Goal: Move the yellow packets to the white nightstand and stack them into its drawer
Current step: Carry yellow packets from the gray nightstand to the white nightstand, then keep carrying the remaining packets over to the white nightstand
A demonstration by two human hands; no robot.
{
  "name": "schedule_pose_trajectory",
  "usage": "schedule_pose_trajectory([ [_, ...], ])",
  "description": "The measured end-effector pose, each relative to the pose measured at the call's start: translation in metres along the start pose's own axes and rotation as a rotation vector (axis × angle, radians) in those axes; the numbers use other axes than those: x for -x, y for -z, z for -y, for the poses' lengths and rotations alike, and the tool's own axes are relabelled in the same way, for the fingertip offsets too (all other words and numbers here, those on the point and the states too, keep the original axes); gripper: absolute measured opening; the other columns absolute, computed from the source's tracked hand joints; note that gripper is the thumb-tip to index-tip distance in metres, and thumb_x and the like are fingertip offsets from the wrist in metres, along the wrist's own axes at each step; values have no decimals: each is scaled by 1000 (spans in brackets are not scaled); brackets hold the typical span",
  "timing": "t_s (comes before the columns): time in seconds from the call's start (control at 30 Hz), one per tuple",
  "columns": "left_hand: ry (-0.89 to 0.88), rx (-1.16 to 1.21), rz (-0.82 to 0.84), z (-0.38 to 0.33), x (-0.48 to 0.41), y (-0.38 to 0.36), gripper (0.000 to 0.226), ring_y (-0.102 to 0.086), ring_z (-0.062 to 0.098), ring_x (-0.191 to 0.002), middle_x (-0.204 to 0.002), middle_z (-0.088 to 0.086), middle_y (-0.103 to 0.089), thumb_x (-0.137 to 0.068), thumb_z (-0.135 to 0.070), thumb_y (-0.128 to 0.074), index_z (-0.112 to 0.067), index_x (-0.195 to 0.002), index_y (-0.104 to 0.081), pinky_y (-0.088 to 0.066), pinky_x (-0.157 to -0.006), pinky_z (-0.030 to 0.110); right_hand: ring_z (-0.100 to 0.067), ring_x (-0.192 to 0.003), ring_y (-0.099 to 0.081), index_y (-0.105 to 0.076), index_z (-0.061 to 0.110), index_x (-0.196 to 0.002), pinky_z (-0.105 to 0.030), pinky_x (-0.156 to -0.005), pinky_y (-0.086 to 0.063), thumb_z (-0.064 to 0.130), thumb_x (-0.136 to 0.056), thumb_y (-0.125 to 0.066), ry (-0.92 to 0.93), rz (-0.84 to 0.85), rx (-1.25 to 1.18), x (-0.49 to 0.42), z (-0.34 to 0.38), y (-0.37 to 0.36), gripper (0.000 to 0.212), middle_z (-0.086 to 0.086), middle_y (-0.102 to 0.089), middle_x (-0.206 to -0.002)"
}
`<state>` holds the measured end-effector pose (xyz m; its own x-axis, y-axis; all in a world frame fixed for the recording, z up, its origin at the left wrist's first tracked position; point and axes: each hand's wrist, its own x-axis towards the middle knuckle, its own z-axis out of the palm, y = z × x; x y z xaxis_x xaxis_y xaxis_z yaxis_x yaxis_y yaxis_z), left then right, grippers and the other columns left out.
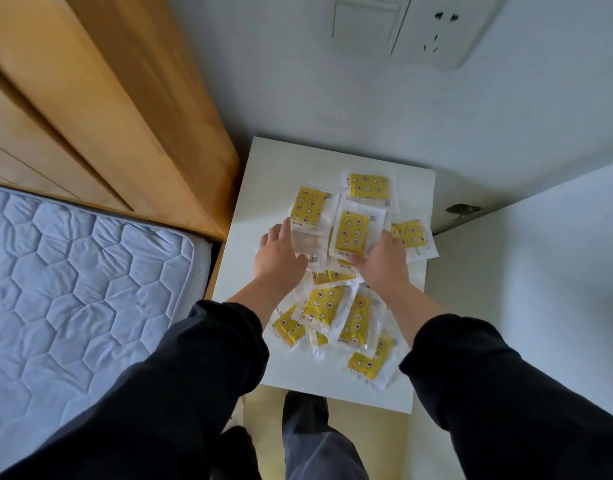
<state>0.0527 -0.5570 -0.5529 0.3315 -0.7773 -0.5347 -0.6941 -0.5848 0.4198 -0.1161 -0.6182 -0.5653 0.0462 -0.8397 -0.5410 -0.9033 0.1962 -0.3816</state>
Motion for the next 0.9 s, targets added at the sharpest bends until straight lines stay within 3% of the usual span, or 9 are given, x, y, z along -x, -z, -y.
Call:
schedule_pose_trajectory([
  [0.1,-37,5,-10,3,13,3,67,-24,25,-140,-153,4,-27,-92,-22,-54,-16,-150,-20,-30,-112,40,-34,-132,-33,-23,1,-145,-41,-105,-33,37,-88,-65,30,22,26,17,4,3,80,-17,-37,-142],
  [0.27,-84,-41,-72,-1,39,13,65,-13,24,-146,-159,5,-17,-96,-29,-48,-18,-152,-18,-20,-118,39,-31,-131,-32,-28,5,-144,-39,-103,-34,29,-94,-56,119,-25,7,54,13,15,62,-15,-37,-141],
  [0.5,-169,-145,-173,-6,98,34,64,-3,22,-148,-161,3,-7,-99,-37,-40,-22,-153,-10,-8,-120,39,-28,-133,-31,-30,8,-144,-39,-105,-35,26,-94,-54,260,-98,74,102,32,23,58,-11,-36,-144],
  [0.77,-159,-222,-344,23,166,64,67,10,23,-148,-161,5,6,-99,-43,-35,-23,-154,-1,1,-119,43,-29,-133,-34,-39,5,-139,-42,-109,-33,23,-91,-58,582,-229,183,160,63,26,55,-12,-42,-141],
  [0.9,-182,-209,-500,56,211,90,67,6,26,-148,-161,7,0,-98,-41,-40,-21,-154,-10,-3,-119,48,-33,-133,-35,-42,2,-136,-44,-111,-29,21,-89,-59,745,-302,229,207,93,16,53,-16,-43,-140],
])
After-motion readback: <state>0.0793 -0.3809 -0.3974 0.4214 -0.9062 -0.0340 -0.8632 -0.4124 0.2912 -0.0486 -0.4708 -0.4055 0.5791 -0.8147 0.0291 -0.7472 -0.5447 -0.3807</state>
